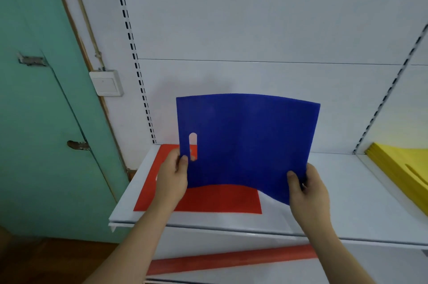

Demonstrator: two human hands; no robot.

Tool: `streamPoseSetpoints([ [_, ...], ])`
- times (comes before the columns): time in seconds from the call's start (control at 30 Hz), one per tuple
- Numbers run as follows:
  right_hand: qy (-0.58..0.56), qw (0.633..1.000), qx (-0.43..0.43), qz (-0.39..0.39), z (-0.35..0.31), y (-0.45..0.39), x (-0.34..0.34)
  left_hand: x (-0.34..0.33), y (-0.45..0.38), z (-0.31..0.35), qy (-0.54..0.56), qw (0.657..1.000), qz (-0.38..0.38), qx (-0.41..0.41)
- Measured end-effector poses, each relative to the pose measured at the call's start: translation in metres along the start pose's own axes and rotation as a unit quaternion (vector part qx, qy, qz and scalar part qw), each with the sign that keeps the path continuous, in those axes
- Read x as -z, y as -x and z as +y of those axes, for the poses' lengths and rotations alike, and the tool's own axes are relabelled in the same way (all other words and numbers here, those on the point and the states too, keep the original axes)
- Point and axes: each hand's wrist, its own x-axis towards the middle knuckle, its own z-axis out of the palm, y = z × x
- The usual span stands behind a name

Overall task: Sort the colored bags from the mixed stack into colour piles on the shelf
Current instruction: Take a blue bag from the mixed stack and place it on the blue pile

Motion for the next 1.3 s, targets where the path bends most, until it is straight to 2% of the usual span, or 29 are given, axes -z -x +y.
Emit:
streamPoseSetpoints([
  [0.2,0.003,0.992,-0.021,0.127,-0.018,0.007,0.028,-0.004,-0.001,0.035,-0.02,0.997,0.031,-0.064],
  [0.33,0.066,0.98,0.006,0.188,-0.022,0.032,0.057,-0.029,0.011,0.059,0.03,0.996,0.001,-0.086],
  [0.5,0.17,0.949,0.07,0.255,-0.003,0.077,0.125,-0.09,0.04,0.085,0.029,0.987,-0.049,-0.147],
  [0.8,0.28,0.889,-0.059,0.357,0.036,0.171,0.295,-0.236,0.163,0.159,0.066,0.953,-0.206,-0.21],
  [1.0,0.316,0.859,-0.11,0.388,0.071,0.223,0.42,-0.345,0.256,0.225,0.068,0.911,-0.288,-0.288],
  [1.17,0.354,0.831,-0.149,0.403,0.103,0.26,0.526,-0.424,0.337,0.271,0.072,0.882,-0.345,-0.313],
  [1.3,0.365,0.821,-0.177,0.401,0.126,0.272,0.58,-0.478,0.384,0.302,0.066,0.87,-0.371,-0.319],
])
